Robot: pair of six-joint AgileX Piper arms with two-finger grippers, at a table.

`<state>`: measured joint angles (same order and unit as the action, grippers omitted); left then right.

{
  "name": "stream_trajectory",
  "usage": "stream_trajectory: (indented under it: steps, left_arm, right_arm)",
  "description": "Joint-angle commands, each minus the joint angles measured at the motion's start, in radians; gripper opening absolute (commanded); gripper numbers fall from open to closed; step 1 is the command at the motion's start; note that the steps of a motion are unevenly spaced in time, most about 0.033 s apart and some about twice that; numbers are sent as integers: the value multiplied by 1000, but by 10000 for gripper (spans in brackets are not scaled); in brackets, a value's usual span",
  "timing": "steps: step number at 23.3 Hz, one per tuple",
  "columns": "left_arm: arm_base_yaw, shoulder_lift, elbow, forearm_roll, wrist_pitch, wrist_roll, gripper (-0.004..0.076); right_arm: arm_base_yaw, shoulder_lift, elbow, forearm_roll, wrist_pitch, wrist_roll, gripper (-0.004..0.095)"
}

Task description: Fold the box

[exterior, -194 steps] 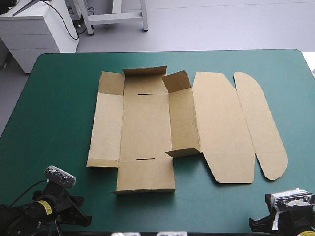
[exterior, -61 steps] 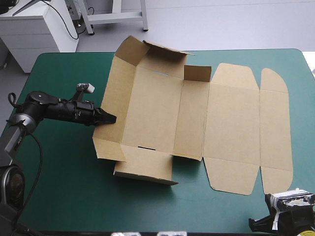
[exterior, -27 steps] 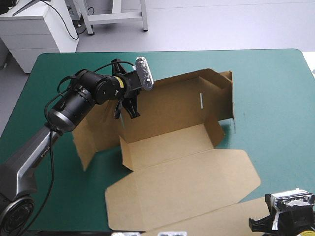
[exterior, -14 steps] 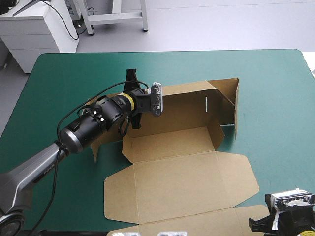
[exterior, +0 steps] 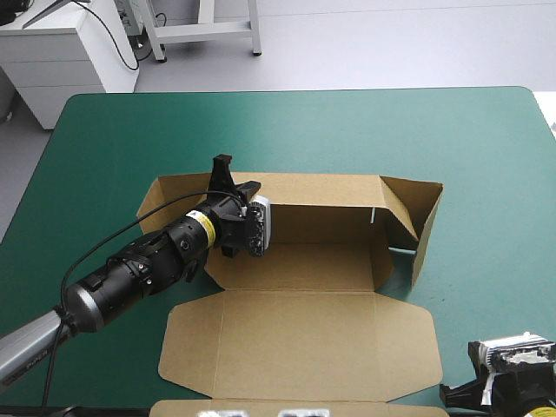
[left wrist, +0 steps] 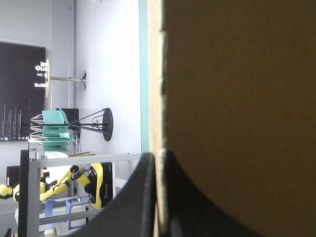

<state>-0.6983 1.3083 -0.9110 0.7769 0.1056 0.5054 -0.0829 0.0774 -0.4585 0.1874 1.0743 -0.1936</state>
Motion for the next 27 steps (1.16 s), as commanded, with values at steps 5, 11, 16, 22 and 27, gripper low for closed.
stream_trajectory:
  steps: [5, 11, 16, 22, 27]
  left_arm:
    - [-2, -49, -9, 29, -77, -16, -9]
    - [-2, -50, -8, 63, -12, -16, -9]
    - [22, -50, -8, 85, -28, -17, -9]
    - [81, -50, -8, 85, -87, -60, -9]
    - [108, -50, -8, 105, -121, -69, -9]
  right_arm:
    - [2, 59, -92, 81, -188, 37, -20]
    - [2, 349, -245, 89, -211, 25, -18]
    - [2, 592, -446, 139, -207, -18, -18]
    - [2, 769, -629, 155, -205, -21, -18]
    - [2, 907, -752, 238, -178, -65, -18]
